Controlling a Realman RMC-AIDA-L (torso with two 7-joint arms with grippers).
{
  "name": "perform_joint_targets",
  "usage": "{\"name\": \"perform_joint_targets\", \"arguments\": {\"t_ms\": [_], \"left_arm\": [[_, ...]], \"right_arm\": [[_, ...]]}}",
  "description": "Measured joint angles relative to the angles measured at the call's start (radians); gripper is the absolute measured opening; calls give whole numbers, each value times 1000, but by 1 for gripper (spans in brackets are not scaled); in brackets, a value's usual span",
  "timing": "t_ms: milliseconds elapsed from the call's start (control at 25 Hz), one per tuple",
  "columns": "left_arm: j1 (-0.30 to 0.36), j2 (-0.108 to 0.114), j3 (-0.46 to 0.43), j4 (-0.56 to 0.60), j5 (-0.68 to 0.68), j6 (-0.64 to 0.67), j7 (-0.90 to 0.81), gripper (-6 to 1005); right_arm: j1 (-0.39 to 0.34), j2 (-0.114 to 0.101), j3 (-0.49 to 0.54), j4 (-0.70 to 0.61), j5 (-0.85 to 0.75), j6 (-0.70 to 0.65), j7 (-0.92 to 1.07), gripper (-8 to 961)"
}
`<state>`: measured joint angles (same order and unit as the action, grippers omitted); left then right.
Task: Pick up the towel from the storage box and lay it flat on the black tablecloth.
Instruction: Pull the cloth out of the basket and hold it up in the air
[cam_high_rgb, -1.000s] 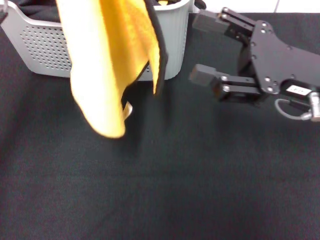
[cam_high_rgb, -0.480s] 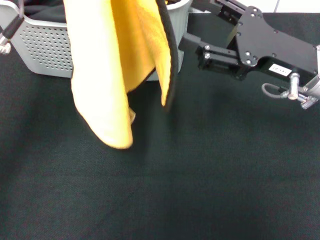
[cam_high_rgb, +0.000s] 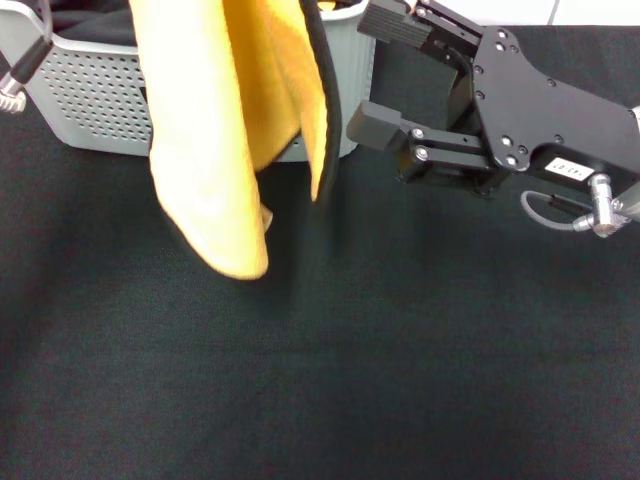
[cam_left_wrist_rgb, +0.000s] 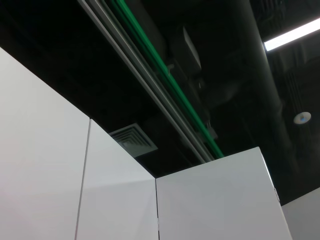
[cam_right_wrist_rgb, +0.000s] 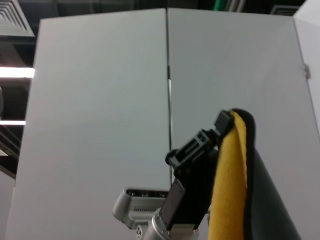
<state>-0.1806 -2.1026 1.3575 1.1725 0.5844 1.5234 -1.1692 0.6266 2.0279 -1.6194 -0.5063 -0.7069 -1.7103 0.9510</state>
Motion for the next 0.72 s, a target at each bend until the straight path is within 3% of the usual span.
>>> {"name": "perform_joint_targets", "arguments": {"t_ms": [720], "left_arm": [[3, 3, 116, -4, -122, 4, 79, 15]], "right_arm": [[12, 0, -75, 3, 111, 254, 6, 765]]}}
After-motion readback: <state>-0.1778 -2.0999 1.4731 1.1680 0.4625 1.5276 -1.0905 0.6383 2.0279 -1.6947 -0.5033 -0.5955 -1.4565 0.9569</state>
